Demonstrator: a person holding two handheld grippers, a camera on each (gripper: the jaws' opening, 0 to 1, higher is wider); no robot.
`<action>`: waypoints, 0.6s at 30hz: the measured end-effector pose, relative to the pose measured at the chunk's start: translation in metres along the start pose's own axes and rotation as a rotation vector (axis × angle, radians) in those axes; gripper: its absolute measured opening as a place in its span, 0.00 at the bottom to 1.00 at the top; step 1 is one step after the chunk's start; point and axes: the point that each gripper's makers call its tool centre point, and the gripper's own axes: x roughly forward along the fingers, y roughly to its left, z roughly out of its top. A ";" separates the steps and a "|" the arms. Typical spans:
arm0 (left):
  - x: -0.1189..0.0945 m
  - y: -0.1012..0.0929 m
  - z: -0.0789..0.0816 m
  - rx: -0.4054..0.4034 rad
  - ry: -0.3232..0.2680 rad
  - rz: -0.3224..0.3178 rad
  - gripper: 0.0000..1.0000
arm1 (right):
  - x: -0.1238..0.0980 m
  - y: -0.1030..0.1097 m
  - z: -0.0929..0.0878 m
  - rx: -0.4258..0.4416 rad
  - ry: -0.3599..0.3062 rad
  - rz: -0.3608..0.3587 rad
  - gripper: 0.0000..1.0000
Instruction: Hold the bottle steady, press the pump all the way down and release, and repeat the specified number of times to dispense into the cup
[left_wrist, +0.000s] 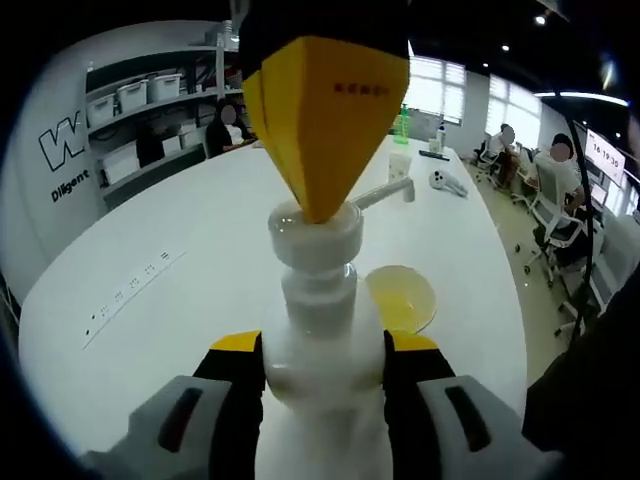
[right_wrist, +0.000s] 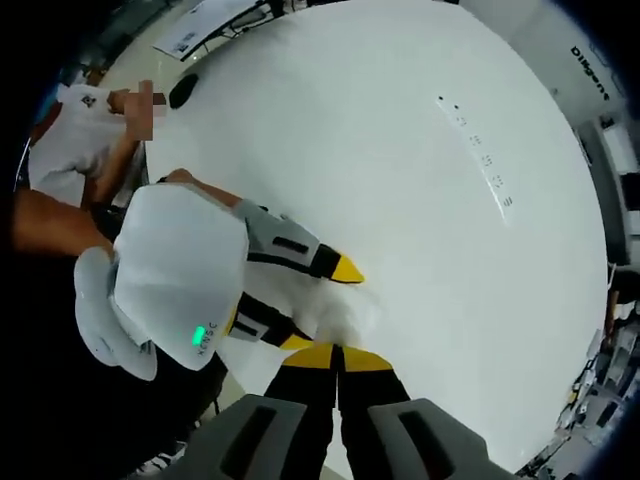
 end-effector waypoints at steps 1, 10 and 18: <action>0.000 0.000 0.000 -0.003 0.001 0.003 0.44 | -0.002 0.001 -0.001 -0.004 -0.001 -0.003 0.00; -0.004 -0.004 -0.003 0.008 0.003 -0.018 0.44 | -0.001 0.006 -0.003 -0.009 -0.012 0.009 0.00; -0.004 -0.004 -0.004 0.008 0.001 -0.026 0.44 | 0.000 0.005 -0.002 -0.013 0.005 -0.002 0.00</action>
